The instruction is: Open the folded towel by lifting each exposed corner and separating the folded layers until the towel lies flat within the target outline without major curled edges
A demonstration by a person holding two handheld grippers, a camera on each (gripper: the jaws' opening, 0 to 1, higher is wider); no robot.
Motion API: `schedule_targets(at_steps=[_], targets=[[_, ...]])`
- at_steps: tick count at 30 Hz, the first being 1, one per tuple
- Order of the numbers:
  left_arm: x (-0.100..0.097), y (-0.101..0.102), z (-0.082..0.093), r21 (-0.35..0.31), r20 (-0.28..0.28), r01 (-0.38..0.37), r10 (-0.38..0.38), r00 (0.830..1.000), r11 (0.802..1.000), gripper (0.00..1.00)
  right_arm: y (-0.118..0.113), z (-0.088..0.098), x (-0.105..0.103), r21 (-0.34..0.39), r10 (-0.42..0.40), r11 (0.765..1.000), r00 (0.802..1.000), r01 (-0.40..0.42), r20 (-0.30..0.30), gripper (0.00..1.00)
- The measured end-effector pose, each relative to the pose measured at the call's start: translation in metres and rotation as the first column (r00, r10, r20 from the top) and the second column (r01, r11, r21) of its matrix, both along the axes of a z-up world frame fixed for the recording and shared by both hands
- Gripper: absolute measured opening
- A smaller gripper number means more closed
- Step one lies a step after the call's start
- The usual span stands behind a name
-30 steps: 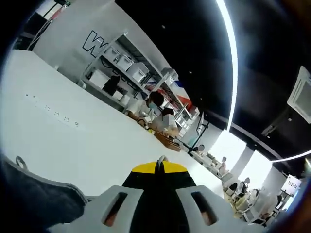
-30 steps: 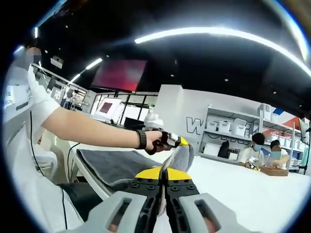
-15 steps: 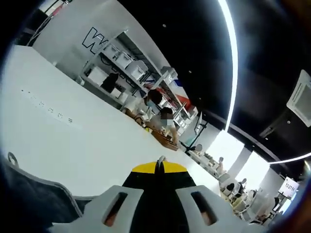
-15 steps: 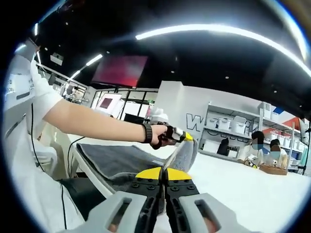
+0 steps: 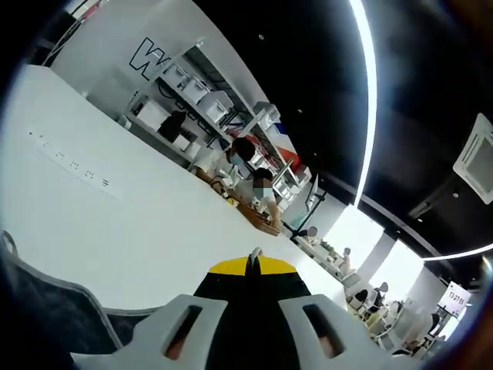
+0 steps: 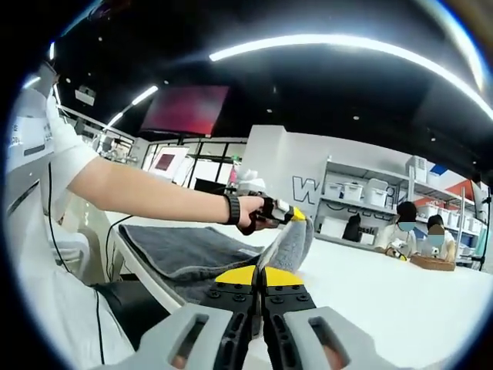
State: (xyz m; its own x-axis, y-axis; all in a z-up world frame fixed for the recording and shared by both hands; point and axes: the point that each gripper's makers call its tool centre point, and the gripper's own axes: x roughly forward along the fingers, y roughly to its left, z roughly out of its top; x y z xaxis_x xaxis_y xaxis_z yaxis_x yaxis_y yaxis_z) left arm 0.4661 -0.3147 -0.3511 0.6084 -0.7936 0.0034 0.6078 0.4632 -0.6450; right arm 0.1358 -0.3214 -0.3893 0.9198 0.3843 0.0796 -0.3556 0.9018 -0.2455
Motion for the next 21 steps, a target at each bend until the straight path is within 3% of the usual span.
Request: schedule_targets(at_steps=[21], targets=[[0.004,-0.007,-0.030,0.026,-0.032,0.004,-0.003,0.999,1.000,0.01,-0.009,-0.015,0.005,-0.030,-0.039,0.999,0.999,0.038,-0.037,0.00]])
